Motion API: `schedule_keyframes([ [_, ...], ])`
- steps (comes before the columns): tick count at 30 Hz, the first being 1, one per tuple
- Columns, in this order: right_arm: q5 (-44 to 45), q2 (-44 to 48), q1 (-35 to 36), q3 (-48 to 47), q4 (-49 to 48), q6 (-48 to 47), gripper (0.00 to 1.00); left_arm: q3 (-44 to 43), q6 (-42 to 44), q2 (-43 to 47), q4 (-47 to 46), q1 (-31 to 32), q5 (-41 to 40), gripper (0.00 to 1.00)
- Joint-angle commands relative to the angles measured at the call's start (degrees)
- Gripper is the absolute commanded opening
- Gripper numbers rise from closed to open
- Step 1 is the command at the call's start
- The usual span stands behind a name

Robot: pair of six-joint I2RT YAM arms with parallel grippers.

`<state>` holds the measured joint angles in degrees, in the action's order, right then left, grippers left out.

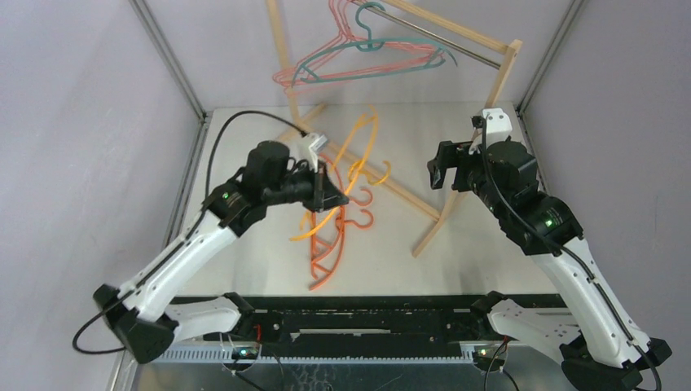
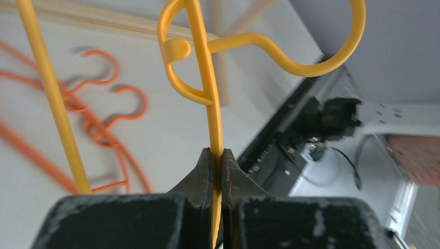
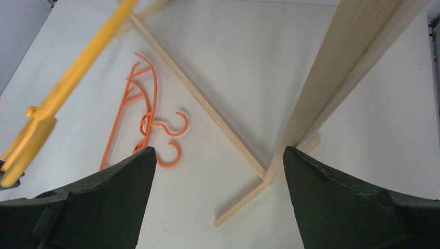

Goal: Organize the hangers

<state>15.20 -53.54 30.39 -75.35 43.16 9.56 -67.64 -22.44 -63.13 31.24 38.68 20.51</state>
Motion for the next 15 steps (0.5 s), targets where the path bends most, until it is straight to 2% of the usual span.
schedule_keyframes([
  [1, 2.3, 1.5, -0.2, -0.1, -2.1, 1.1, 1.00, -11.0, -0.4, -7.6, -7.9, -0.1, 18.3, 0.00],
  [5, 8.8, 2.4, -0.2, -0.1, -1.3, 1.5, 1.00, -22.3, -6.5, -17.6, -15.3, -0.9, 28.0, 0.00],
  [8, 10.9, 3.0, -0.2, -0.2, -0.8, 1.2, 1.00, -29.9, -14.9, -24.0, -24.0, -2.2, 33.0, 0.00],
  [13, 11.4, 3.7, -0.2, -0.2, -0.1, 0.9, 1.00, -42.5, -25.6, -32.6, -32.5, -4.4, 35.3, 0.00],
  [15, 11.9, 3.8, -0.3, -0.1, 0.0, 0.7, 1.00, -44.8, -31.0, -35.1, -39.6, -5.0, 36.1, 0.00],
])
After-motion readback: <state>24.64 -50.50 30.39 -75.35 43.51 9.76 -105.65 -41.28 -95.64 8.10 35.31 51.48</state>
